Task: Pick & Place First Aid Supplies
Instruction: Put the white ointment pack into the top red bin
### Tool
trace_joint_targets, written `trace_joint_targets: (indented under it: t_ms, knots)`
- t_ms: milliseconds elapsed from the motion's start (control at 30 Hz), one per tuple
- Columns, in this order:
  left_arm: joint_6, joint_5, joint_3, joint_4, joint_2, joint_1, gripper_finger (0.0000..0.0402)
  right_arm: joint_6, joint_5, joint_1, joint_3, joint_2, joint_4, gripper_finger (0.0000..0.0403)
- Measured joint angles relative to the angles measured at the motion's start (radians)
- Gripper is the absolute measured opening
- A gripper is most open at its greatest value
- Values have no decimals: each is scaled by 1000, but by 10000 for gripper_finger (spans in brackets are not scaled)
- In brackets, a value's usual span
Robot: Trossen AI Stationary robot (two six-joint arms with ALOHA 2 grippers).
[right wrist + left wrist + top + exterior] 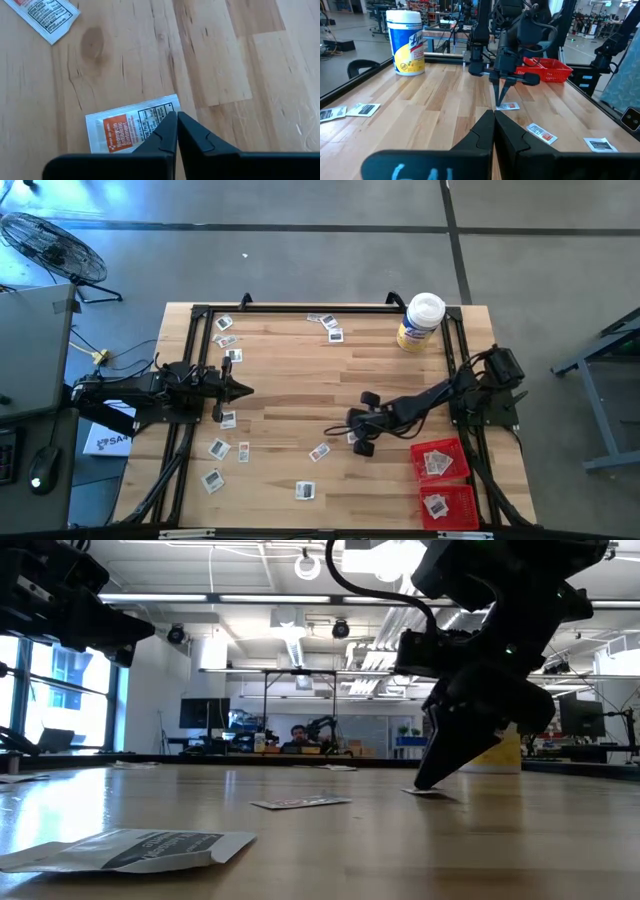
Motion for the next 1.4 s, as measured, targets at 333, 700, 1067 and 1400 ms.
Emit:
trace_joint_targets:
  t_ms: [333, 700, 1067, 1400]
  knots:
    - [0, 0, 0, 0, 0, 0, 1, -25, -23, 2, 136, -22, -187, 1]
    - [0, 0, 0, 0, 0, 0, 1, 68, -23, 33, 175, -140, -375, 1]
    - [0, 0, 0, 0, 0, 0, 1, 474, -204, 306, 175, -404, -935, 0]
    - [0, 0, 0, 0, 0, 0, 1, 727, -211, 539, 86, -401, -941, 1]
